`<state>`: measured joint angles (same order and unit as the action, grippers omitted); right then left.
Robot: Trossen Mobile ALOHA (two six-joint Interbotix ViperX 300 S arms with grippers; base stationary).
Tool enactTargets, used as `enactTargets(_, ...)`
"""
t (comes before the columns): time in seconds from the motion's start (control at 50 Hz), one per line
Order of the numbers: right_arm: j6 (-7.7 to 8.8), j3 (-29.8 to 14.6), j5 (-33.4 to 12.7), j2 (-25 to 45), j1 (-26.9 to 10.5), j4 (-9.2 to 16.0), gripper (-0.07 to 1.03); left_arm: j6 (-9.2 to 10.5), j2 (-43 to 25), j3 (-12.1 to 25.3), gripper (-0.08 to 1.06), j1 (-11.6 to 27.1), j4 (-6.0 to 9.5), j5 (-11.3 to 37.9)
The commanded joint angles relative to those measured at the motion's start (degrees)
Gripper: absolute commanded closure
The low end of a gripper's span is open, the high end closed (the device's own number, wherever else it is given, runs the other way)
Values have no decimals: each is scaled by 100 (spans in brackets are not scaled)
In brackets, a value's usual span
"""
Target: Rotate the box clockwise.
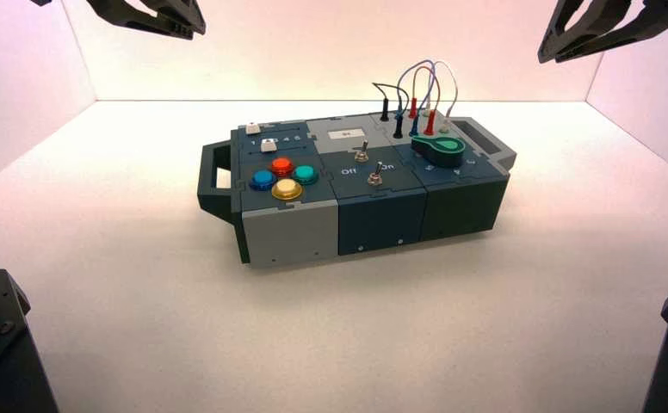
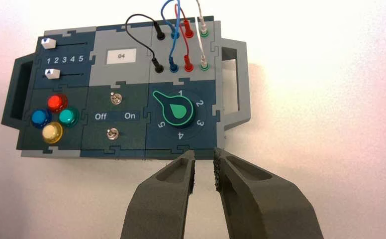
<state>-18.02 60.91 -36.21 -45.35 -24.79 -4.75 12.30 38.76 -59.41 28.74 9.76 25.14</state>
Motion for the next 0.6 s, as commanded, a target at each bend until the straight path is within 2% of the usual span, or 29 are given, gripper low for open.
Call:
enactTargets(0.02, 9, -79, 26, 0, 9, 0, 73, 26, 26, 79, 79, -26, 9, -35)
enactTargets(0.38, 18, -158, -18, 18, 9, 0, 73, 9, -53, 114, 79, -26, 0, -79)
enactTargets(0.54, 220, -396, -202, 255, -18, 0, 73, -62, -466, 334, 79, -26, -35, -123)
enactTargets(0.6, 369, -501, -246, 431, -18, 9, 75, -79, -694, 448, 79, -26, -35, -123)
